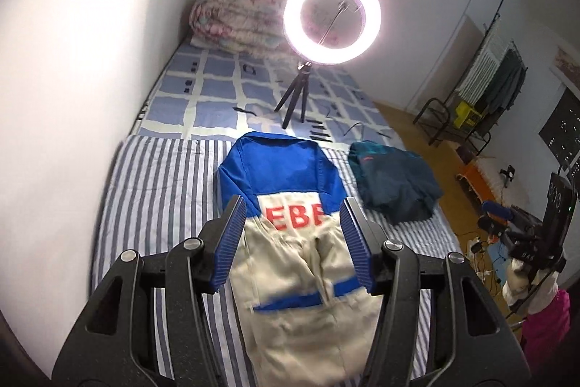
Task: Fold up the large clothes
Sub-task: 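Open both tools and lift away from the folded jacket, then grasp the blue collar of the folded jacket with both tools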
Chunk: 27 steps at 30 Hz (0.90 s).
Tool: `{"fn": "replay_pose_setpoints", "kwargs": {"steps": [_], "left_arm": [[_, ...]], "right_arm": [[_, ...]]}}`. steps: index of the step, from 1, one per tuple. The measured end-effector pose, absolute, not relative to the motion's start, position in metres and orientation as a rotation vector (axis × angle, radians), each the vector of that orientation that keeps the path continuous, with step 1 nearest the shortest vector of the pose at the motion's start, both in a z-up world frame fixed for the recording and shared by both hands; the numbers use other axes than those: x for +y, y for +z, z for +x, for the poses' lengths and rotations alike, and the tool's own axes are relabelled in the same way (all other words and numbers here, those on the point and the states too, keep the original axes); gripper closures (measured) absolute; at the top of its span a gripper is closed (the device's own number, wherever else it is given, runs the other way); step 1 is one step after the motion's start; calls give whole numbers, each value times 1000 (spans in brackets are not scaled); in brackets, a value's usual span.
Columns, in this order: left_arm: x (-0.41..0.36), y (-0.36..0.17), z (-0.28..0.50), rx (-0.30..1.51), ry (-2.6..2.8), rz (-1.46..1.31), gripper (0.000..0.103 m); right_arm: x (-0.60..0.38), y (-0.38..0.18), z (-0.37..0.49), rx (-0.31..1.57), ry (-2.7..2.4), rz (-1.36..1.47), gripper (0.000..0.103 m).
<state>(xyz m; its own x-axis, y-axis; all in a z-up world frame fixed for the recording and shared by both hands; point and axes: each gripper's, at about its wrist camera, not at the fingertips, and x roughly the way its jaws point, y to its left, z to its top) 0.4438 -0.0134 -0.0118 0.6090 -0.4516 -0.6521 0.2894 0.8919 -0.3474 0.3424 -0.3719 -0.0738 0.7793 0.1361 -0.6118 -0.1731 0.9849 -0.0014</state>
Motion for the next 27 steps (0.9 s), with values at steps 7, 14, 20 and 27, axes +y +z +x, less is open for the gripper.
{"fn": "replay_pose_setpoints", "kwargs": {"steps": [7,14,20,27], "left_arm": [[-34,-102,563,937,-418,-205,47],[-45,-197,663,1052,-383,-225,47],[-47,-245,710,1096,-330,-226,47],[-61,-283,743,1141,-369,-169,47]], "right_arm": [[-396,-138,470,764,175,-40,46],[-407,-206,577,840,186,-13,46],[-403,-241,637,871,187,-29,46],[-409,-278,684,914,142,10,47]]}}
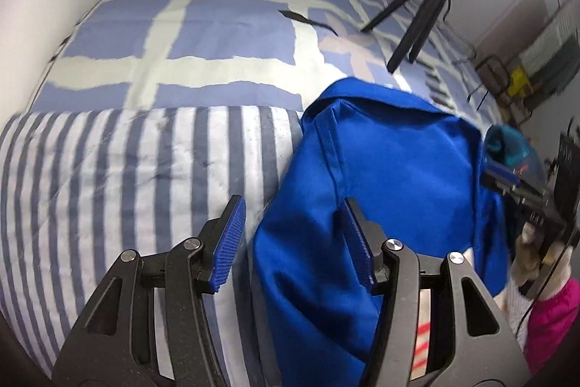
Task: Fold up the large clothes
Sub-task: 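Grasp the blue collar of the folded jacket with both tools, then lift the folded jacket with both tools and flip it onto the bed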
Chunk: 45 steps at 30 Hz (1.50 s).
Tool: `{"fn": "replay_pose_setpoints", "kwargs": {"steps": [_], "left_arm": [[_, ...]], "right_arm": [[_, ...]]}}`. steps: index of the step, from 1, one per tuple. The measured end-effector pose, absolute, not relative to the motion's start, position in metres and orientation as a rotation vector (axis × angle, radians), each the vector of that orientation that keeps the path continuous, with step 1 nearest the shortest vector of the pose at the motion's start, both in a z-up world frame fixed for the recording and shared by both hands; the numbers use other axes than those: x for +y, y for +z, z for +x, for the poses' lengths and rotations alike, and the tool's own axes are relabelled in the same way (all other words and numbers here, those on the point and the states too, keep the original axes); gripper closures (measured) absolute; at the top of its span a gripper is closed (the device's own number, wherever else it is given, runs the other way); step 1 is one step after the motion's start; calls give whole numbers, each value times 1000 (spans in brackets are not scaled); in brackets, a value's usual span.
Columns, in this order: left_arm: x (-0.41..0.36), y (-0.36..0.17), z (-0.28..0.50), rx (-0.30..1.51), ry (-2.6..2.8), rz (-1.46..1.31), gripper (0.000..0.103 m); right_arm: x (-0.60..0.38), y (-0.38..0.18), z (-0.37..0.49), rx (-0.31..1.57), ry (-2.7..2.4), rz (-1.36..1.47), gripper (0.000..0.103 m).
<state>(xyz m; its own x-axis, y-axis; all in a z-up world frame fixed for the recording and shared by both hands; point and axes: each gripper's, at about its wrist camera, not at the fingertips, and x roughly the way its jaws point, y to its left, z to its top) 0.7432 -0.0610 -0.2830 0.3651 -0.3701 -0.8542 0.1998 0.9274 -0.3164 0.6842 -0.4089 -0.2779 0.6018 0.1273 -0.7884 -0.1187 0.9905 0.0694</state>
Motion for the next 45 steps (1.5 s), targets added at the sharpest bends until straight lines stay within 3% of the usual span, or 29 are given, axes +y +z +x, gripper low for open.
{"fn": "replay_pose_setpoints", "kwargs": {"steps": [4,5,6,7,8,9,10,11,27,37,45], "left_arm": [[-73,-287,753,1126,-400,-159,47],[-76,-287,755,1118,-415,-154,53],[-80,-287,756,1116,-427,-143,67],[-83,-287,756,1116,-437,-136,74],[-86,-288,756,1114,-450,-128,89],[-89,-288,755,1110,-452,-115,96],[-91,-288,754,1100,-452,-98,97],[-93,-287,752,1090,-453,-90,99],[-89,-185,674,882,-543,-154,102],[-82,-104,548,786,-587,-140,103],[-74,-84,432,751,-610,-119,103]], "right_arm": [[-401,-287,697,938,159,-6,48],[-399,-289,699,944,167,-10,48],[-399,-290,699,947,172,-7,48],[-398,-290,700,951,186,3,55],[-399,-290,700,957,221,31,69],[-400,-291,702,959,232,43,74],[-399,-290,702,955,227,39,81],[-399,-289,701,950,225,37,96],[-381,-192,611,716,250,63,103],[-370,-120,472,632,291,36,103],[-369,-127,355,627,307,15,103]]}}
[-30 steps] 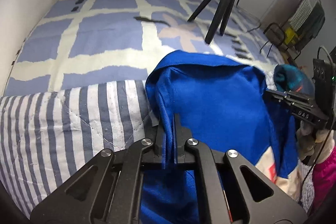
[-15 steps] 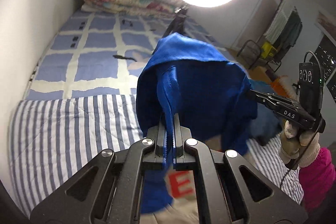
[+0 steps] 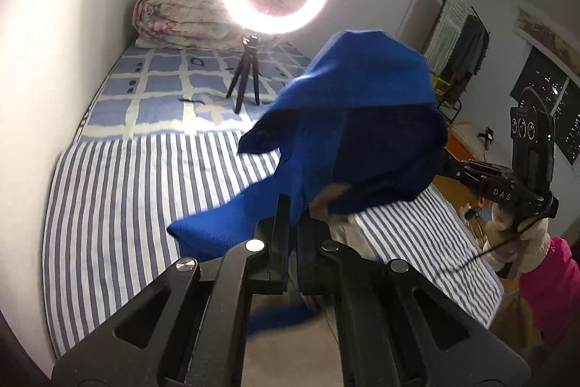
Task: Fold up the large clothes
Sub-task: 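Lift the folded jacket with both tools and flip it onto the bed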
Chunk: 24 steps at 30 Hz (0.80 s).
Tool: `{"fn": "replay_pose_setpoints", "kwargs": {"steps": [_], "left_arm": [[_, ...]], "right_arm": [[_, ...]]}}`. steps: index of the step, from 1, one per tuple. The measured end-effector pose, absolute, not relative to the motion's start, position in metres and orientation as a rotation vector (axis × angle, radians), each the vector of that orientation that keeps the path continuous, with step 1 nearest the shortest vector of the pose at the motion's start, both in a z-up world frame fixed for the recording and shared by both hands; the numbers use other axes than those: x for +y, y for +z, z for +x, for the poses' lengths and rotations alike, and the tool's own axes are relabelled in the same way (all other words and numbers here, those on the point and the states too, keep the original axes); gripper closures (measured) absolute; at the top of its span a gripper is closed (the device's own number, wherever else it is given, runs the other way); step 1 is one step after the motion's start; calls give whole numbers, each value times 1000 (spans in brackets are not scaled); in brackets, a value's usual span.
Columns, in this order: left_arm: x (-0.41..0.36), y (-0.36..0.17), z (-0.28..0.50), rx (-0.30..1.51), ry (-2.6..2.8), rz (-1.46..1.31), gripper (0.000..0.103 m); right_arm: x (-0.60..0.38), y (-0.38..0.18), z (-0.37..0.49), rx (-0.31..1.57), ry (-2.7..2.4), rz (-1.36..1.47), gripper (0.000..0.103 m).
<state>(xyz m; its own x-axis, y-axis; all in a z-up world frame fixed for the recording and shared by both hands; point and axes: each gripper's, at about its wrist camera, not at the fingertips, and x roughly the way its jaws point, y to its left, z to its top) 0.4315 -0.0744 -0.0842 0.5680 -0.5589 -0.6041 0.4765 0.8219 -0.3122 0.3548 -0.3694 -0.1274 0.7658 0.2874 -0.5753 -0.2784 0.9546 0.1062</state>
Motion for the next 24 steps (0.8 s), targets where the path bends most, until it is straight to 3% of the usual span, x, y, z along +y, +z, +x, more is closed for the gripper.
{"fn": "replay_pose_setpoints", "kwargs": {"steps": [11,16,21,22,23,24], "left_arm": [[-88,-161,307,844,-615,35,103],[-87,-199,277,893,-569,145,103],[-67,-203,260,932,-561,109,100],[-61,-200,259,943,-561,86,99],[-52,-197,258,960,-564,36,93],[-46,-195,258,970,-565,-4,85]], "right_arm": [[-371,-216,238,698,260,-13,103],[-364,-237,205,728,242,-114,103],[-373,-244,179,768,225,-162,102],[-380,-240,174,767,227,-133,96],[-383,-239,170,762,233,-108,84],[-391,-234,165,749,247,-57,77]]}}
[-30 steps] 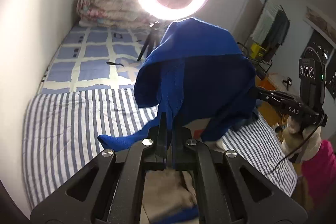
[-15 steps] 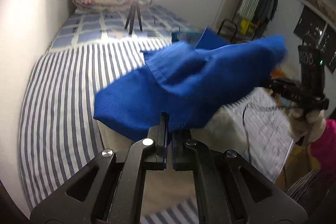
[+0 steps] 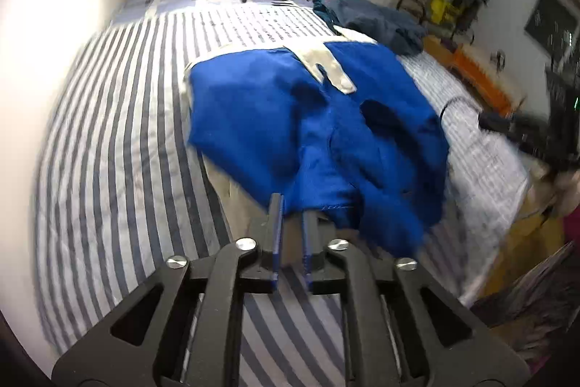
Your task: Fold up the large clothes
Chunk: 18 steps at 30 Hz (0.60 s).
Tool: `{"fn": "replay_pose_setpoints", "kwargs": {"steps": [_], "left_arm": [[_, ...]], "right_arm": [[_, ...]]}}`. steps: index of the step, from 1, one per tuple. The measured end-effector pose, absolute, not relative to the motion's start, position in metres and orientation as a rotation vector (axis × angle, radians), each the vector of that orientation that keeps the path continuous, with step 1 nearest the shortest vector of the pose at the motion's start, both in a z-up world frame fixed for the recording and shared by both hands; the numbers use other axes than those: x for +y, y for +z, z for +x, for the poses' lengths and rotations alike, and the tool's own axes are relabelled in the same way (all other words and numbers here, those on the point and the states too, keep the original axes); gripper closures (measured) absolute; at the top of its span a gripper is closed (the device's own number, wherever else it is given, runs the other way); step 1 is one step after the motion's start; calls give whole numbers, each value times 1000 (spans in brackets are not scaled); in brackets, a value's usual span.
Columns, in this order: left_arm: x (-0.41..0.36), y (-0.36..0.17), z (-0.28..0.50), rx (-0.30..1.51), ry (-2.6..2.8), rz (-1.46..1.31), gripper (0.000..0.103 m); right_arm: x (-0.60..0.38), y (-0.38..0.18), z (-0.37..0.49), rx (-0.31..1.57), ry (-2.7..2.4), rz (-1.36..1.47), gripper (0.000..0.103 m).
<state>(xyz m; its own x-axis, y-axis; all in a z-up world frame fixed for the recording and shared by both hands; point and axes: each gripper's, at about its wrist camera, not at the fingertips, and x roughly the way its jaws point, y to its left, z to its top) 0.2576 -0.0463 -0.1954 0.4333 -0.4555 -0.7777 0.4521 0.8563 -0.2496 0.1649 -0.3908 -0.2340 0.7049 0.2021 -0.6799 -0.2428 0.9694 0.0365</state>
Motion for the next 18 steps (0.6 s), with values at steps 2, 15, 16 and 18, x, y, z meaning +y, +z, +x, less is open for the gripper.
{"fn": "replay_pose_setpoints", "kwargs": {"steps": [2,15,16,18], "left_arm": [[-30,-192,262,987,-567,-132,71],[23,-194,281,1013,-528,-569,47],[30,-193,281,1000,-510,-605,47],[37,-198,287,1003,-485,-637,47]], "right_arm": [[-403,-231,162,742,285,57,67],[-418,-264,210,831,333,377,48],[-419,-265,214,833,343,405,48],[-422,-267,220,839,353,436,48]]}}
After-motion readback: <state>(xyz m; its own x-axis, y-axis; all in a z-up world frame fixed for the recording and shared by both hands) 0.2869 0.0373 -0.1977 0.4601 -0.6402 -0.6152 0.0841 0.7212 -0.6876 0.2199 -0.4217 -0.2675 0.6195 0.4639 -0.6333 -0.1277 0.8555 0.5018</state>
